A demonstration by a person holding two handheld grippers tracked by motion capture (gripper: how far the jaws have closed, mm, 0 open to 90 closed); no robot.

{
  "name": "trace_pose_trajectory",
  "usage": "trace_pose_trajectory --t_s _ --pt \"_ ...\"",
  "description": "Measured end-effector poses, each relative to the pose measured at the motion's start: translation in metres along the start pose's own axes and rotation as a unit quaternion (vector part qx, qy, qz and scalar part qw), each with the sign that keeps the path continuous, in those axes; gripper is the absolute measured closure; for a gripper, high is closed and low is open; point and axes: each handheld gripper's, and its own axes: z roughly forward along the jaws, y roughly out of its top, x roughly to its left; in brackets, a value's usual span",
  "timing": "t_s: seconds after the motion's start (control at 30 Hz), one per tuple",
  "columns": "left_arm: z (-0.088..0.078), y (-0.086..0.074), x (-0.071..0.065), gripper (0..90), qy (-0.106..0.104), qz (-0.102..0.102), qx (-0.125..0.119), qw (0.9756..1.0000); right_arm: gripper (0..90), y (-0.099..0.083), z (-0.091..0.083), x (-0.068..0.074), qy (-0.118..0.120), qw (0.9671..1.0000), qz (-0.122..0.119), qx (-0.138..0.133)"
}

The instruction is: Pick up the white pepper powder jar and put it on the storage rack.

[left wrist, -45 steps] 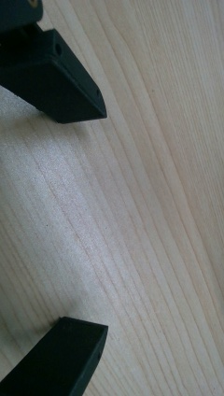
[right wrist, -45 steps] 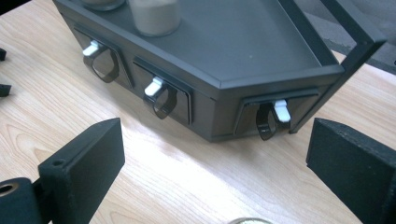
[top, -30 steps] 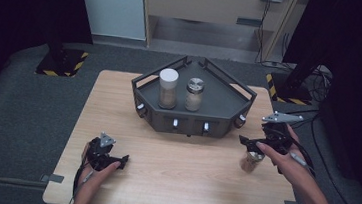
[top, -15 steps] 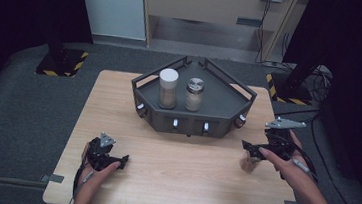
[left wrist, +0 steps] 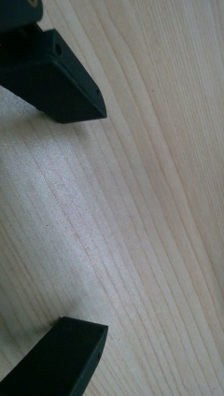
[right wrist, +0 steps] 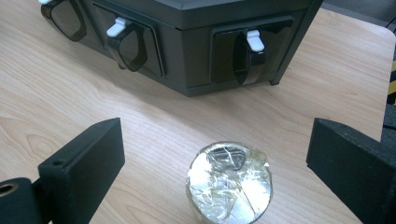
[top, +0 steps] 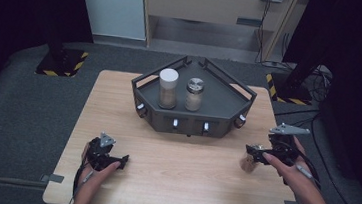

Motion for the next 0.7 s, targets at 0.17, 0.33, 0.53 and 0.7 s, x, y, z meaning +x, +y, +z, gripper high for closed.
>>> trace_pose_trajectory --t_s 0.17,0.33,0.53,0.7 --pt "0.000 0.000 0.000 0.0 0.000 0.000 0.000 1.0000 4.2 -0.007 0.001 -0.001 0.001 1.0000 0.002 0.000" --pt "0.000 0.000 0.000 0.0 0.000 0.000 0.000 1.0000 4.0 -0.013 0.002 -0.001 -0.003 1.0000 0.003 0.002" --pt "0.000 0.000 0.000 0.0 0.000 0.000 0.000 1.0000 3.9 -0.018 0.002 -0.003 -0.005 1.0000 0.007 0.003" --pt "0.000 0.000 0.000 0.0 0.000 0.000 0.000 1.0000 3.9 -0.024 0.003 -0.004 -0.006 0.9999 0.012 0.005"
